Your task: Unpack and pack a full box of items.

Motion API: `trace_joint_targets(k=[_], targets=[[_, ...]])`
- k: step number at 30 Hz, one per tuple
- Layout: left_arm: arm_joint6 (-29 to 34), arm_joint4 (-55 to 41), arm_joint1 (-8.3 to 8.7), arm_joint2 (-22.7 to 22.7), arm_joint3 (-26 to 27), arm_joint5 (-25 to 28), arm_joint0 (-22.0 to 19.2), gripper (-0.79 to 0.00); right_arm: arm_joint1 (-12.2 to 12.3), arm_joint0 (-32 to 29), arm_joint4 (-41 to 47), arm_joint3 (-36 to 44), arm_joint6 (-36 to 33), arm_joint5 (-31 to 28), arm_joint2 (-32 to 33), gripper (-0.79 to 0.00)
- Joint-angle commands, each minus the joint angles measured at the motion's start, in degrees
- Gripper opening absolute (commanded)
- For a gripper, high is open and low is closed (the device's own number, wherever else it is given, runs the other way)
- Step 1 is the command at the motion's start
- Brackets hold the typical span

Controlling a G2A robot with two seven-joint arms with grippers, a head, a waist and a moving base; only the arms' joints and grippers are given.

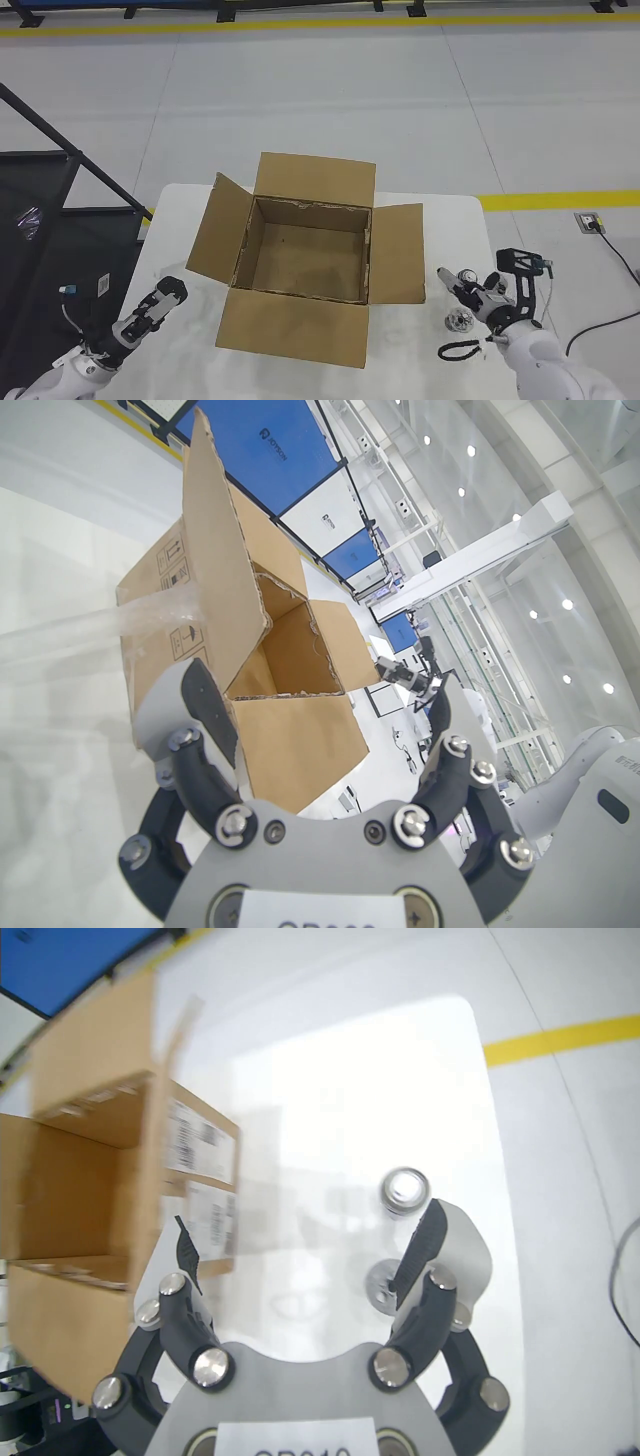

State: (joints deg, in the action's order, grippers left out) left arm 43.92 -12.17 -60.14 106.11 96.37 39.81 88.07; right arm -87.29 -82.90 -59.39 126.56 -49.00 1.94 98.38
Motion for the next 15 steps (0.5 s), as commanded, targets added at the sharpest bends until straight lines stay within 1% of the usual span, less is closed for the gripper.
trace_joint_targets(k=[1, 3, 5, 7, 9, 11, 15], targets=[[0.0, 0.0, 0.0, 0.0, 0.0, 0.0, 0.0, 0.0, 0.05, 1.81, 5.58, -0.03, -1.59, -1.04, -2.32, 0.0], [0.0, 0.0, 0.0, 0.0, 0.0, 0.0, 0.0, 0.0, 0.25, 5.73, 6.42, -3.0, -5.88, -1.21, -5.27, 0.0], [0.0, 0.0, 0.0, 0.0, 0.0, 0.0, 0.0, 0.0, 0.4, 10.95, 3.61, -7.58, -8.96, 0.67, -8.35, 0.0], [-0.65, 0.25, -0.03, -0.08, 0.27, -0.36, 0.2, 0.0, 0.42, 16.34, 1.68, -12.35, -11.13, 2.88, -11.07, 0.0], [-1.77, 1.23, -0.06, 0.02, 0.58, -0.54, 0.97, 0.0, 0.42, 20.86, 1.75, -16.04, -12.27, 4.38, -12.33, 0.0], [-3.02, 1.87, -0.11, 0.07, 0.86, -1.06, 1.68, 0.0, 0.51, 24.33, 2.18, -18.86, -12.9, 5.06, -12.56, 0.0], [-4.4, 2.46, -0.13, 0.15, 1.52, -1.24, 2.6, 0.0, 0.68, 28.29, 2.37, -22.52, -14.63, 5.51, -14.15, 0.0]])
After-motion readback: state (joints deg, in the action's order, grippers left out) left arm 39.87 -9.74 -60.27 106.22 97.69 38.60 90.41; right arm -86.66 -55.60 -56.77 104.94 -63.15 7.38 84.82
